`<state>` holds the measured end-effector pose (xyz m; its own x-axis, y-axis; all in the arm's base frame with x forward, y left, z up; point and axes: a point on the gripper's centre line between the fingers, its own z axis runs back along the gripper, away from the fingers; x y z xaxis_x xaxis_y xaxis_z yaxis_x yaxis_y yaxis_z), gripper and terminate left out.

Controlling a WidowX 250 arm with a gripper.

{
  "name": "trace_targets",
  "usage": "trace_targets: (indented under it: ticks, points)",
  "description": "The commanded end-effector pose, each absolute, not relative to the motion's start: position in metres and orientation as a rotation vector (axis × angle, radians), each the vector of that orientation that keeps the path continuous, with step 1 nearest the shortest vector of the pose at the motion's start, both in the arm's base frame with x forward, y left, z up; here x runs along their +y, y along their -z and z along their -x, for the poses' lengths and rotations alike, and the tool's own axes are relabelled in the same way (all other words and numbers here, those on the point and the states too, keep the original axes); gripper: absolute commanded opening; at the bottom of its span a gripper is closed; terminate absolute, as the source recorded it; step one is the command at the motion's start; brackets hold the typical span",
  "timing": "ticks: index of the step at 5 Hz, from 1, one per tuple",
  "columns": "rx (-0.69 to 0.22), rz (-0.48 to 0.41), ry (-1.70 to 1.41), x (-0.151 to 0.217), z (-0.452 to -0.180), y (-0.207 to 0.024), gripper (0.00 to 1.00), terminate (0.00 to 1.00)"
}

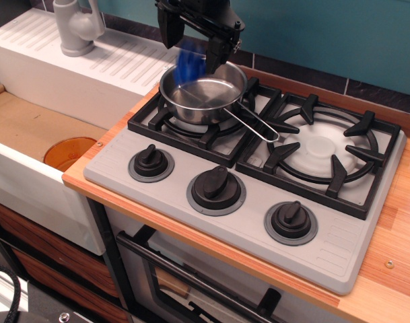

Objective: Put pan on stove and put blueberry in pan

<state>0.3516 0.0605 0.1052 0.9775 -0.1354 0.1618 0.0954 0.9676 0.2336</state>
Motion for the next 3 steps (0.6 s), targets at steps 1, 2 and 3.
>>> trace_targets:
  ticks: [1,2,3]
  points:
    - [-0.223,-0.250,0.108,0.0550,-0.3576,-0.1264,1.00,0.00]
    - [-0.216,-0.261,0.101,0.0531,-0.3550,-0.1324,1.00,0.00]
    - [-0.211,-0.266,0.100,0.0527,-0.3544,-0.1360,1.00,0.00]
